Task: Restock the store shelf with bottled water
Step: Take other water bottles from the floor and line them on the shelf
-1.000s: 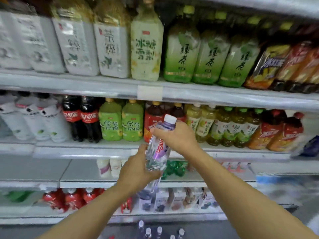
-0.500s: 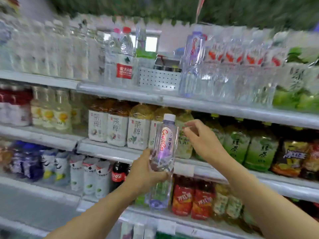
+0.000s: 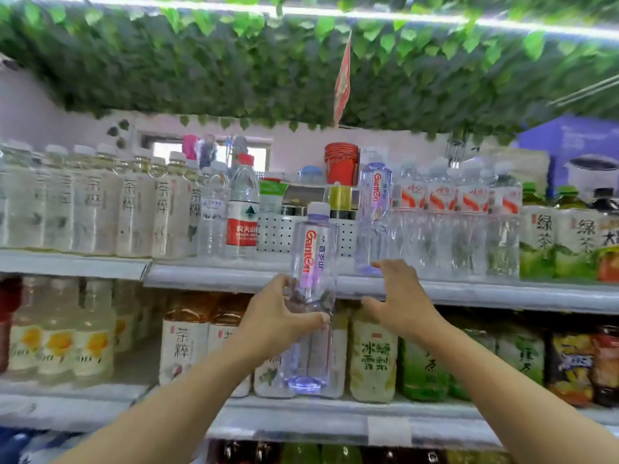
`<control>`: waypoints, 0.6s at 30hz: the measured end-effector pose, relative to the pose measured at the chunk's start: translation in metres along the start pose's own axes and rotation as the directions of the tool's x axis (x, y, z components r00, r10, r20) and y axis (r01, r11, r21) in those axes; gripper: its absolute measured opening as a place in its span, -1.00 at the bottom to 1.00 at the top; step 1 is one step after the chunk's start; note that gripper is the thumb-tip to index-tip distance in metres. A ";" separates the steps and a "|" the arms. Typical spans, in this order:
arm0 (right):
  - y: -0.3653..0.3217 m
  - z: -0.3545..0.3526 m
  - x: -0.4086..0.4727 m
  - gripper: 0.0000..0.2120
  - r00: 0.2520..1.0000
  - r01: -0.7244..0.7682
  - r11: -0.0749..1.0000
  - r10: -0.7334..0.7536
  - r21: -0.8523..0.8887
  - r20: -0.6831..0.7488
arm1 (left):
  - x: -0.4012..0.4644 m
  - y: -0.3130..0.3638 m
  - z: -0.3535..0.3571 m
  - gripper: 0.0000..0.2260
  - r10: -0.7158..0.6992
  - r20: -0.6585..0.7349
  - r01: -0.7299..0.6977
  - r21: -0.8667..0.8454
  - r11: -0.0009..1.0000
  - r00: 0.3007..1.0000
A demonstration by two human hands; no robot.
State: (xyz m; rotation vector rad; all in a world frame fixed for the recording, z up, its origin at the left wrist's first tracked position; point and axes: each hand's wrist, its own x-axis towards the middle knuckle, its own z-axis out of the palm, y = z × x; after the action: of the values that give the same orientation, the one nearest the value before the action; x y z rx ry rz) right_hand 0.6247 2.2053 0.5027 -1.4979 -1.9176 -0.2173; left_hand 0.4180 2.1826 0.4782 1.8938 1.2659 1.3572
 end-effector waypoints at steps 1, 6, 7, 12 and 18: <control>-0.002 0.001 0.004 -0.43 1.000 -0.006 1.000 0.006 -0.010 -0.001 | 0.010 0.006 -0.006 -0.54 0.014 0.025 -0.013 -0.028 1.000 1.000; -0.002 0.009 0.021 -0.42 0.999 -0.024 0.995 0.022 -0.093 -0.023 | 0.073 0.034 -0.018 -0.33 0.091 -0.008 -0.091 -0.054 0.994 0.996; -0.001 0.011 0.024 -0.41 0.999 -0.025 0.994 0.022 -0.102 -0.031 | 0.088 0.039 -0.018 -0.33 0.105 -0.016 -0.106 -0.086 0.991 0.994; 0.010 0.015 0.040 -0.38 0.998 -0.013 0.988 0.004 -0.152 -0.059 | 0.153 0.058 -0.009 -0.48 0.125 -0.051 -0.131 -0.151 0.980 0.991; 0.033 0.026 0.048 -0.37 0.992 0.041 0.972 -0.068 -0.231 -0.110 | 0.206 0.044 0.017 -0.46 0.092 -0.080 -0.104 -0.154 0.983 0.993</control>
State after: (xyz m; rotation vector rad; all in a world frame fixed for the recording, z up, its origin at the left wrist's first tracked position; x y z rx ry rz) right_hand 0.6392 2.2672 0.5027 -1.5427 -1.8904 -0.5563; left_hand 0.4674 2.3467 0.6018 1.8334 1.0755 1.5416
